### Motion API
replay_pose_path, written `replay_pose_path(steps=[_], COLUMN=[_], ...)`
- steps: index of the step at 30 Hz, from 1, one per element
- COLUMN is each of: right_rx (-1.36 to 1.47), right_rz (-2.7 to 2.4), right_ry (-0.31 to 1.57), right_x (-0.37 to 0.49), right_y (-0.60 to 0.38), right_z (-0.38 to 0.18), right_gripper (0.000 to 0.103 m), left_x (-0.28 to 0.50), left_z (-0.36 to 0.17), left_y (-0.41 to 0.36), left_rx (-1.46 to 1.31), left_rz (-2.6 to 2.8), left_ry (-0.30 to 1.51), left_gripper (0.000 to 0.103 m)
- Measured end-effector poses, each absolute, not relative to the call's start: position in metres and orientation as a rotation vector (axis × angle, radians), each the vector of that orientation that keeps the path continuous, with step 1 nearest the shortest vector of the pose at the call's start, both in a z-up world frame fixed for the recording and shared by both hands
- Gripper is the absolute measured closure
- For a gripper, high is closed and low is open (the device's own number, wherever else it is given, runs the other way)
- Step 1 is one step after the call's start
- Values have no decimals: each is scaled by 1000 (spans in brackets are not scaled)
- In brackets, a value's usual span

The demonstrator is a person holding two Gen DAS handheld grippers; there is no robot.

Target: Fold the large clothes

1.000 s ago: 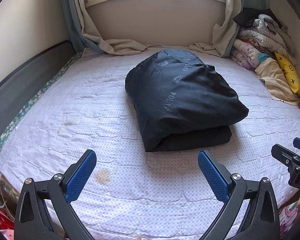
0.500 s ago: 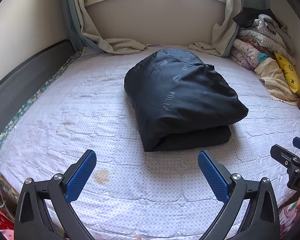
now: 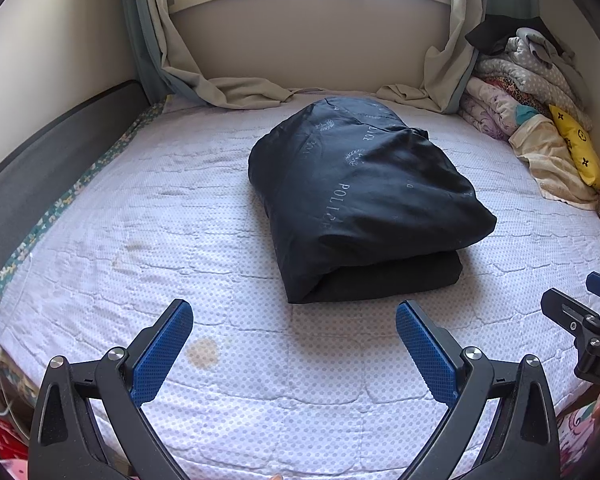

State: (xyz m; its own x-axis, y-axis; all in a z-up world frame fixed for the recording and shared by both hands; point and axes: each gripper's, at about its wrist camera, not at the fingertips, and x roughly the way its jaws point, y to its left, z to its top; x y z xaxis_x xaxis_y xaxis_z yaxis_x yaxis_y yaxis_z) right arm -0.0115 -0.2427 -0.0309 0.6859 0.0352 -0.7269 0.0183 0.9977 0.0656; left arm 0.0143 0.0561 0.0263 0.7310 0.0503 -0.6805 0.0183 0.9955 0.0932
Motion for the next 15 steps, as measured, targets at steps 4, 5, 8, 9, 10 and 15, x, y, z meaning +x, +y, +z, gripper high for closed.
replay_pose_path(steps=[4, 5, 8, 9, 10, 15], right_rx=[68, 68, 70, 69, 68, 64], right_rz=[11, 10, 11, 11, 11, 12], right_ry=[815, 815, 816, 815, 814, 814], right_x=[-11, -11, -12, -12, -12, -11], right_y=[-242, -242, -242, -242, -242, -242], right_z=[-30, -30, -30, -30, -30, -30], right_gripper=[0, 0, 0, 0, 0, 0], left_x=[14, 13, 13, 13, 13, 13], left_z=[26, 27, 28, 28, 28, 30], left_y=[56, 56, 55, 56, 56, 57], left_rx=[94, 93, 92, 92, 92, 91], left_rz=[18, 18, 19, 20, 21, 22], left_ry=[752, 751, 749, 749, 749, 745], left_gripper=[0, 0, 0, 0, 0, 0])
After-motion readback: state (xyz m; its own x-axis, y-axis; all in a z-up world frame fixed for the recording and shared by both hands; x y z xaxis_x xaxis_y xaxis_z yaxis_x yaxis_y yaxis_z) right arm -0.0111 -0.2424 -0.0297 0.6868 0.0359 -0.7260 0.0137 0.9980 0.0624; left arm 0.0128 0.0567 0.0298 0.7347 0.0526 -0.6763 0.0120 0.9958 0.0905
